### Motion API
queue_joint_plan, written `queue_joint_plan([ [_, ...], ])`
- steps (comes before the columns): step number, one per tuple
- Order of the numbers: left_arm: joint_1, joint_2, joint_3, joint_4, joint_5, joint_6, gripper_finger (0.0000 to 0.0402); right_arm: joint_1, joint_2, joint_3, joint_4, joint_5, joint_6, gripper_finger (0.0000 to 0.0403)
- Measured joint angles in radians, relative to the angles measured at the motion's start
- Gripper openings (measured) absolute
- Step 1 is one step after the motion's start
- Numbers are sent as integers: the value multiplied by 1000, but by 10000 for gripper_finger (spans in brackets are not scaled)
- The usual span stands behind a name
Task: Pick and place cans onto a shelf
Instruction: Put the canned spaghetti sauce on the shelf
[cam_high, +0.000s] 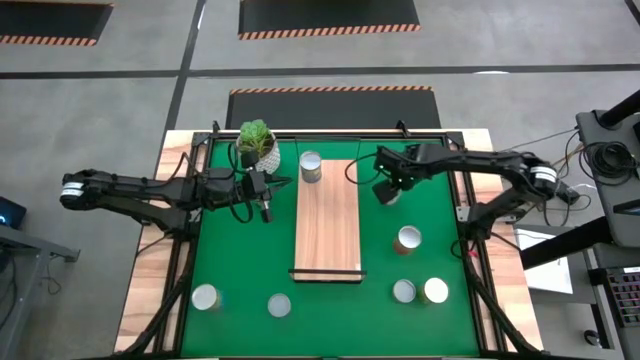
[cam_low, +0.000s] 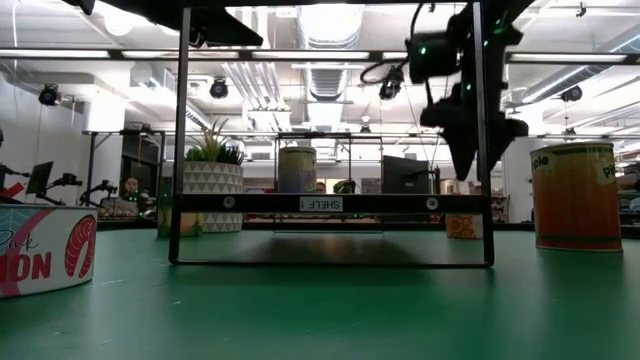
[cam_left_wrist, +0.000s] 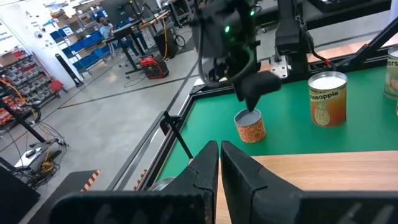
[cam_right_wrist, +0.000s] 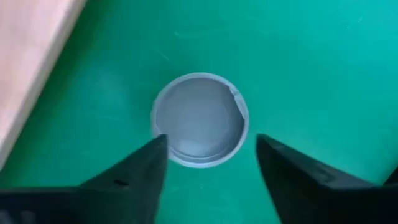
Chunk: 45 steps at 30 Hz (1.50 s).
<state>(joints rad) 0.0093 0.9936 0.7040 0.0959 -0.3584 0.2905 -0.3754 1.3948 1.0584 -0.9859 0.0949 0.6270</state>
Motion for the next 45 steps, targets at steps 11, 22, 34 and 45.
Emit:
queue_joint_plan([
  [11,1,0,0,0,-3,0,0,-12,119,0,5,-70,-75,371],
  [22,1,0,0,0,-3,0,0,-11,180,0,34,-69,-123,325],
  [34,1,0,0,-2,-3,0,0,0,68,74,-42,-69,-101,252],
  [45,1,0,0,-78,-1,19,0,169,36,262,160,-42,-103,261],
])
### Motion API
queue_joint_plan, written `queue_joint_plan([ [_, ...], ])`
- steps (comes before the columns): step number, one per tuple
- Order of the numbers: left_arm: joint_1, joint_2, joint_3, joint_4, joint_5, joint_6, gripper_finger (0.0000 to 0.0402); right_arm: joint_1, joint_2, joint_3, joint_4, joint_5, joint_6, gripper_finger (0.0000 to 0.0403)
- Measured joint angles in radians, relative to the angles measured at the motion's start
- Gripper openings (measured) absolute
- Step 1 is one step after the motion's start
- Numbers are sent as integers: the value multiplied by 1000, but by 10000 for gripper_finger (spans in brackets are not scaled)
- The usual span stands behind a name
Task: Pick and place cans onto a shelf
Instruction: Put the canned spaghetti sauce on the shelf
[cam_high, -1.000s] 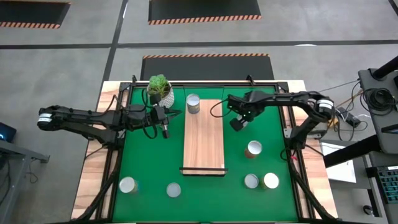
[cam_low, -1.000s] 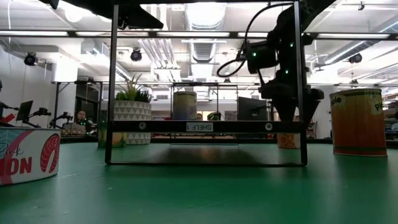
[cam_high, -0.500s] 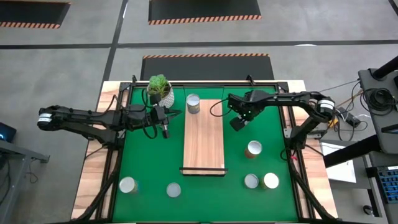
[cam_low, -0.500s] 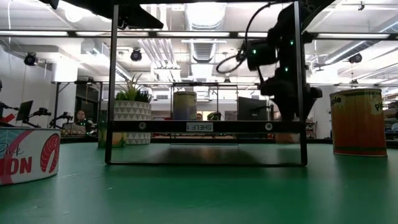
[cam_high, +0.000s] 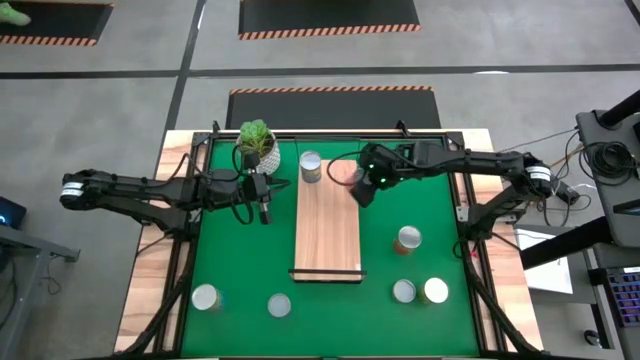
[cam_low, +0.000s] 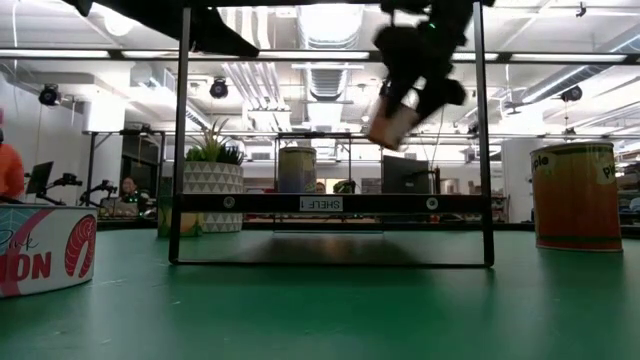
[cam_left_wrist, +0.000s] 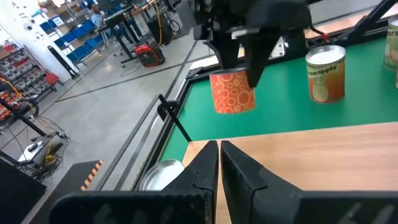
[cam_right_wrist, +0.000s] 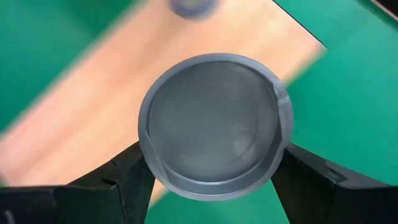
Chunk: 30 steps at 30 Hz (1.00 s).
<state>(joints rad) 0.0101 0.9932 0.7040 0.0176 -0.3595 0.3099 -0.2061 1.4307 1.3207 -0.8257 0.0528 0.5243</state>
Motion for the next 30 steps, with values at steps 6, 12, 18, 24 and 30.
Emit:
queue_joint_plan([
  [6,0,0,0,-14,3,-3,0,36,107,38,94,2,-51,262],
  [12,0,0,0,-17,3,-4,0,48,219,83,99,0,-102,262],
  [18,0,0,0,-19,2,-4,0,49,295,127,96,0,-135,263],
  [24,0,0,0,-19,2,-4,0,49,317,133,101,0,-158,276],
  [30,0,0,0,-19,2,-4,0,49,316,133,98,0,-162,315],
])
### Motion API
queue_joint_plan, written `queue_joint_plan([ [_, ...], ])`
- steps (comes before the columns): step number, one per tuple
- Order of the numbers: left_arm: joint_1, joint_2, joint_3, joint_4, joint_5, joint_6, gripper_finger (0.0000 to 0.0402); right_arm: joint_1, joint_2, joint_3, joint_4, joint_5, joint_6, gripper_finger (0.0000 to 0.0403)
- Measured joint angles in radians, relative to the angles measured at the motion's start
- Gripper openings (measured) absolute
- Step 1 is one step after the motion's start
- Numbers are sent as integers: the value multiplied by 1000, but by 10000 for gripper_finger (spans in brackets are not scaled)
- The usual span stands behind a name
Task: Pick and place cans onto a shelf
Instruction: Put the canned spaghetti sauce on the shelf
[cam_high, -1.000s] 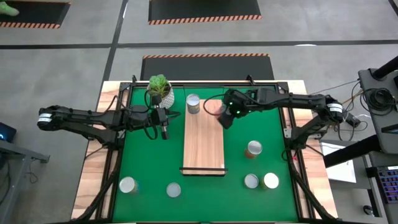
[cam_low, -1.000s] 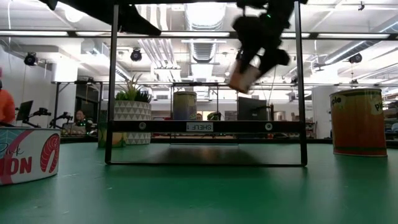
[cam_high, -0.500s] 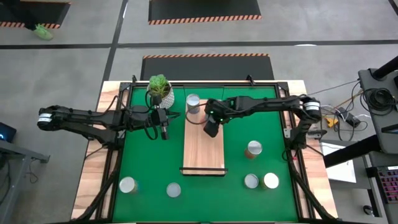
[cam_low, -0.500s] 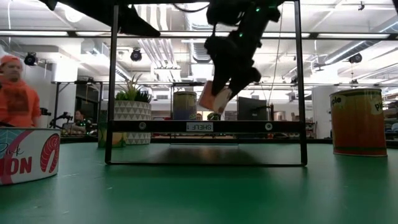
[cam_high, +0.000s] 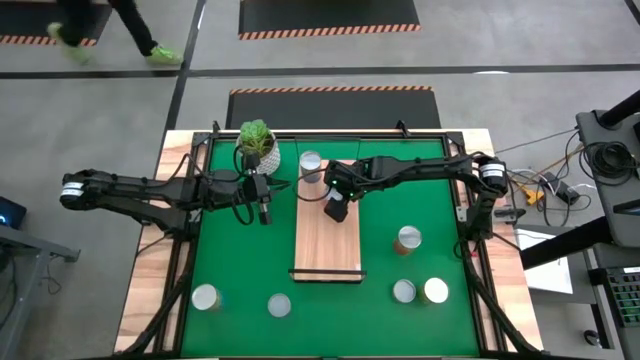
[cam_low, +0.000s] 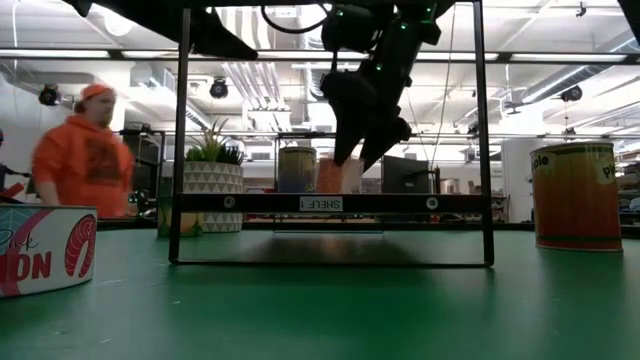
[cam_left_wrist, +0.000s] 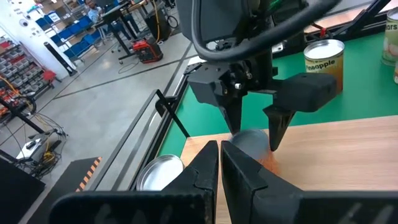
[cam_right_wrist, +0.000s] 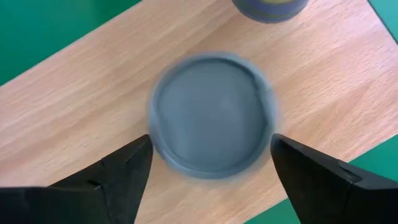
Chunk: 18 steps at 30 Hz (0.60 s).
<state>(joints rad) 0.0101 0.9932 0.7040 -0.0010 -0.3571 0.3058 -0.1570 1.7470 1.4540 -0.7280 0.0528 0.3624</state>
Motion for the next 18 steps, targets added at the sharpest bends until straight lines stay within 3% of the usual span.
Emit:
queue_joint_plan([
  [5,0,0,0,0,0,-3,0,0,-6,2,-5,0,-14,318],
  [12,0,10,0,0,4,-43,0,0,-39,79,-136,0,-81,290],
  [18,0,82,0,1,81,-90,0,-29,-86,79,-153,27,-214,208],
])
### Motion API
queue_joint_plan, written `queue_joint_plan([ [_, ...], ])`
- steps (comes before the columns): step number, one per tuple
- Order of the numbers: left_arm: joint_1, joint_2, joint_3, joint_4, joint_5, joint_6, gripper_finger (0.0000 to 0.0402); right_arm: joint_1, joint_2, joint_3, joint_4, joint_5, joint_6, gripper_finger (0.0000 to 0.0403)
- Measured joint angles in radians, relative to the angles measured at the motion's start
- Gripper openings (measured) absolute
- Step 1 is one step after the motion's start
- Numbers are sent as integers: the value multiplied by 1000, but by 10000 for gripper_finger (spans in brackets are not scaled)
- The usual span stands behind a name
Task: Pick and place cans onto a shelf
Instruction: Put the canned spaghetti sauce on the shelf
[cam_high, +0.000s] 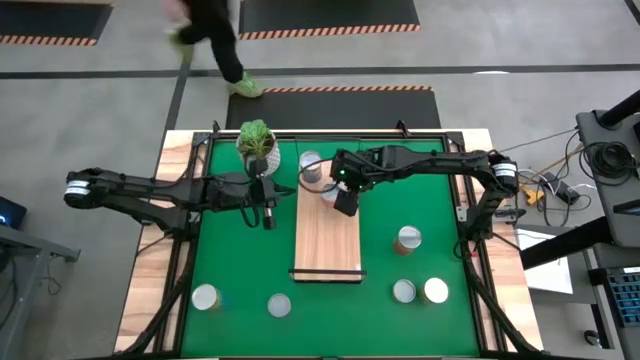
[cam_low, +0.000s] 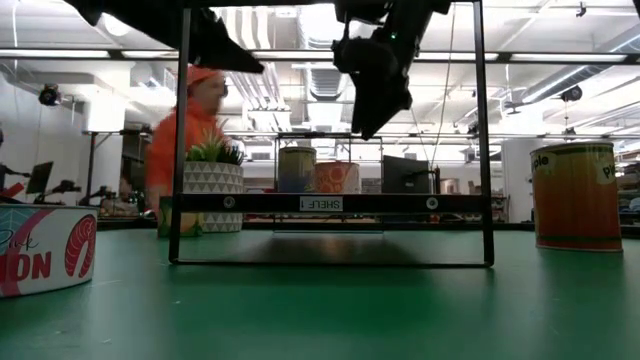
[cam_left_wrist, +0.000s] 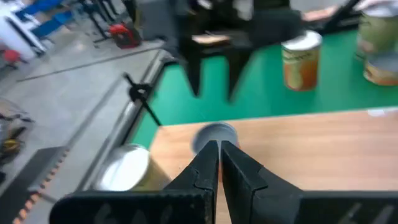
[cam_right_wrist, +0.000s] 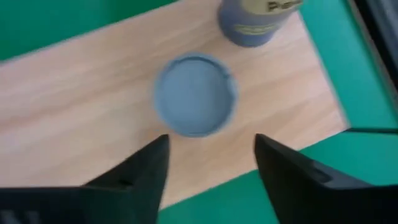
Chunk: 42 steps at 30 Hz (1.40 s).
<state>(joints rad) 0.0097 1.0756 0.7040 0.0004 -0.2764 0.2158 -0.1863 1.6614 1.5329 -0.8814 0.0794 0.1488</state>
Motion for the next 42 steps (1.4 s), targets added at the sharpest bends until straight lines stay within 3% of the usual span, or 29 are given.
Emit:
queue_joint_plan([
  [5,0,78,0,-2,0,-1,0,-44,-4,-25,16,4,-138,101],
  [10,0,151,0,-4,-2,-2,0,-96,-3,-126,172,0,-212,18],
  [14,8,195,0,-9,-3,-31,0,-126,-3,-225,325,-7,-251,13],
  [18,12,217,0,-29,-5,-60,0,-127,-3,-301,446,-102,-265,13],
  [28,12,208,0,-33,-5,-61,0,-23,-17,-320,439,-412,-196,13],
  [38,12,211,0,-49,36,-75,0,2,-24,-322,440,-152,-228,13],
  [42,11,235,-2,-44,91,-86,0,-21,-23,-334,490,-120,-228,13],
])
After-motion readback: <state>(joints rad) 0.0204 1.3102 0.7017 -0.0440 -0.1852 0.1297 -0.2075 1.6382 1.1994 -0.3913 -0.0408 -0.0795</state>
